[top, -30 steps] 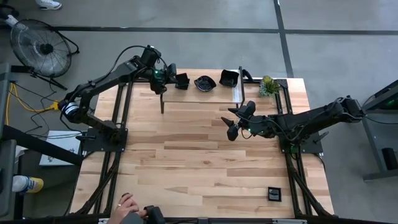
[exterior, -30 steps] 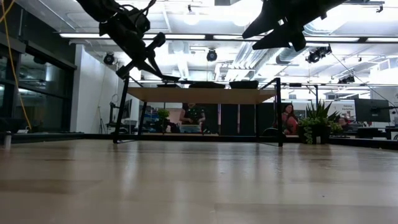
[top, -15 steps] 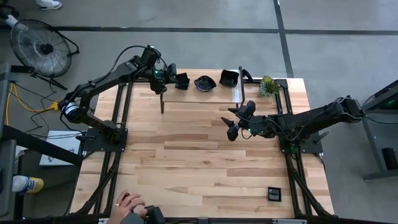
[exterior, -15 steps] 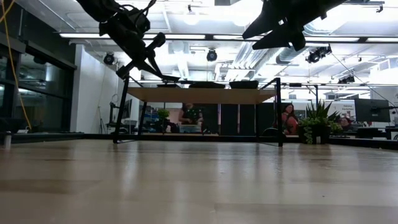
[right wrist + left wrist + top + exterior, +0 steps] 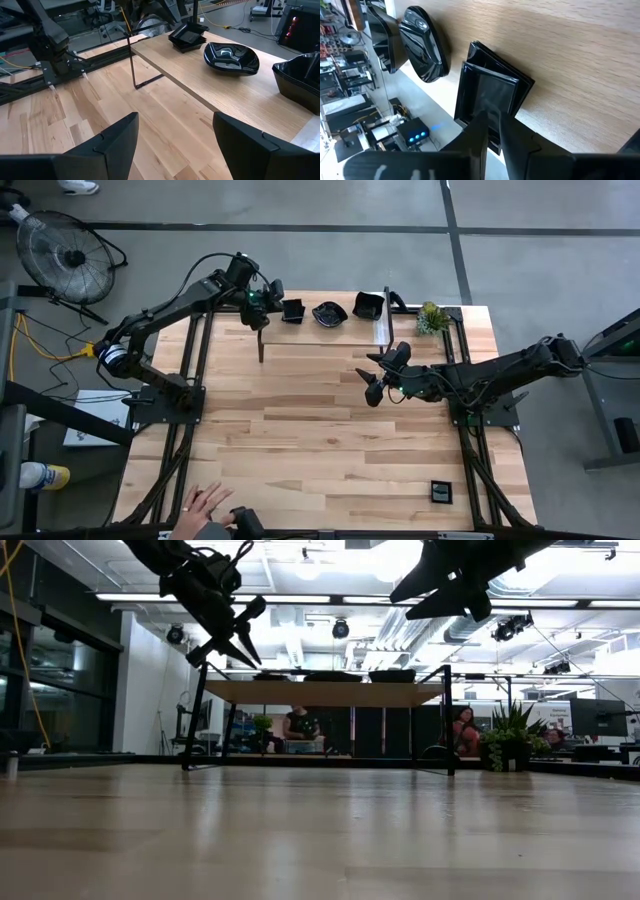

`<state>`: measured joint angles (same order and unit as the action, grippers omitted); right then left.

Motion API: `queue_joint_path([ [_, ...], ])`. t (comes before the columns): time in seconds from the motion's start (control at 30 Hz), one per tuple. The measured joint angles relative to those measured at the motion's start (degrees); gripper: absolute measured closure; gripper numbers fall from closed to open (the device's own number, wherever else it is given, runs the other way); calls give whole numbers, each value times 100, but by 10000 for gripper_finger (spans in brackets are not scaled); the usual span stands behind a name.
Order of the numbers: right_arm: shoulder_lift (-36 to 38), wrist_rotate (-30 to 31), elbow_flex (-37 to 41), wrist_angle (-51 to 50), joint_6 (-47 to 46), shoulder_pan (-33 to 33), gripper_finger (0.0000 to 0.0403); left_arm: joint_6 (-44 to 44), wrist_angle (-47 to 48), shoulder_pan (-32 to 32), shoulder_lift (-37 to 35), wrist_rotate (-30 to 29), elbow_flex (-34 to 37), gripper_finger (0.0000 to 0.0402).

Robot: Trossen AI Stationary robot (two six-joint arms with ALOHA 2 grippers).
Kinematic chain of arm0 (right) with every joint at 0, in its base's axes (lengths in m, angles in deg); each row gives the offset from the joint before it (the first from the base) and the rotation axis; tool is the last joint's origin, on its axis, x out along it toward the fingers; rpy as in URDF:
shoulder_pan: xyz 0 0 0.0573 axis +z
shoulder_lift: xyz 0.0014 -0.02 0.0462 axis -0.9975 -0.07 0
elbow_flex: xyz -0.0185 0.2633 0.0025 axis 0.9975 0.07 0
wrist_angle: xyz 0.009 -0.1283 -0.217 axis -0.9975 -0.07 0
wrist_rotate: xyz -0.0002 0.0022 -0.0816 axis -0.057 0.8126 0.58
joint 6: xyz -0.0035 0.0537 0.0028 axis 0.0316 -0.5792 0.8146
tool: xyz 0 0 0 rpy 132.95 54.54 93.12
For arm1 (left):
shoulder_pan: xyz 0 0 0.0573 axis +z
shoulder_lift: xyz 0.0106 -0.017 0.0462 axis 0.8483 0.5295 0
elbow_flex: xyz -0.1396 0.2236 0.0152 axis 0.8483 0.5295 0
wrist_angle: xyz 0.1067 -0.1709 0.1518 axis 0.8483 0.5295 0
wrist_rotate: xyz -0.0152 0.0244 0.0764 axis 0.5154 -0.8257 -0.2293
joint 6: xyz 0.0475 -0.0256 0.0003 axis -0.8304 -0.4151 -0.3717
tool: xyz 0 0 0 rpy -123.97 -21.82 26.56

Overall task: Pick & Place Mini shaped plates
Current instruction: Stack the square plate on top of the other square plates on the shelf

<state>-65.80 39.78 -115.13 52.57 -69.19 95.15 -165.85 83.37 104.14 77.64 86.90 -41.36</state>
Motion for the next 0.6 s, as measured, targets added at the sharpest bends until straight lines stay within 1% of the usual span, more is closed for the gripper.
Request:
queue_joint_path([
  [0.47,0,-41,0,1,20,0,152,-5,-25,0,-4,-2,2,355],
  [0.6,0,-44,0,2,55,0,152,13,-25,0,-7,-128,2,355],
])
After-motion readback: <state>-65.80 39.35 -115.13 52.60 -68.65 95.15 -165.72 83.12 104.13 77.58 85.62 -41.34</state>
